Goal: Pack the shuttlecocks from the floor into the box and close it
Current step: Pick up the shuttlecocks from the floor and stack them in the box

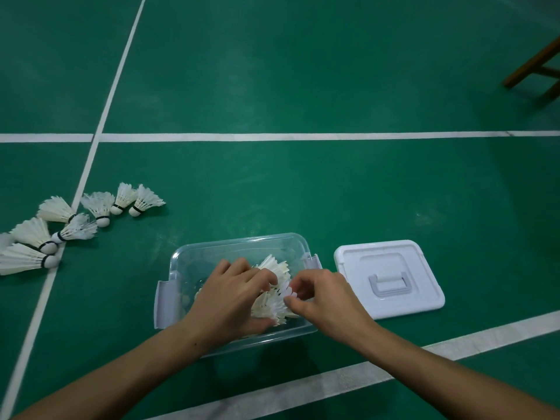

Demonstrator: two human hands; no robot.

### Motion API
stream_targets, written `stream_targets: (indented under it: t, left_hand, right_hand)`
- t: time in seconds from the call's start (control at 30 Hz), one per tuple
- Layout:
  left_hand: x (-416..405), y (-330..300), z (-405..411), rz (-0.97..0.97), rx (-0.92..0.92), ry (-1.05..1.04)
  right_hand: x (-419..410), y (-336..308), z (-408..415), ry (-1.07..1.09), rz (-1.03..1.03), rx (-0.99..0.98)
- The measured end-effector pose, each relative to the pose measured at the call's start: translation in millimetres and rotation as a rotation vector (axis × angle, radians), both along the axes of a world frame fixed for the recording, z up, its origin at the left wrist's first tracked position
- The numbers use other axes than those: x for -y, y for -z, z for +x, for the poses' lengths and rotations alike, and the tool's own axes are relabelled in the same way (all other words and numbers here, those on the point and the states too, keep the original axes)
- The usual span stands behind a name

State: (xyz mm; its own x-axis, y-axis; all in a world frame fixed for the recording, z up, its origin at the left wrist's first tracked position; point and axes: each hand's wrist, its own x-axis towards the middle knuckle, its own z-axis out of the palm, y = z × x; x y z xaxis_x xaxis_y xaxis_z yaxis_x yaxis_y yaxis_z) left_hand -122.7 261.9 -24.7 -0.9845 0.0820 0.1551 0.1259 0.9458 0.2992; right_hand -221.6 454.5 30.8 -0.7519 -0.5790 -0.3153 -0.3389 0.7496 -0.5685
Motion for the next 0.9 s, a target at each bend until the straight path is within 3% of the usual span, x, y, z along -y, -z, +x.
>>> stream_targets:
  t: [0.23, 0.4, 0.6, 0.77, 0.9]
  left_hand:
    - [6.3, -2.6, 5.6, 0.043, 0.006, -0.007]
    - [-3.9, 0.1, 5.8, 0.102, 0.076, -0.009]
    - [-8.9, 5.2, -0.4, 0.037, 0.117, -0.002]
    - [-5.3, 3.4, 5.6, 0.018, 0.055, -0.046]
    - [1.2, -9.9, 10.3, 0.184, 0.052, -0.134]
  right_hand:
    - [4.8, 12.8, -3.3, 0.016, -0.039, 0.26]
    - [16.3, 15.5, -3.8, -0.06, 0.083, 0.283]
    - [18.6, 5.8, -12.2, -0.014, 0.18, 0.387]
    - [7.0, -1.4, -18.8, 0.054, 0.115, 0.424]
    - [-0.8, -7.8, -23.2, 0.061, 0.034, 0.344]
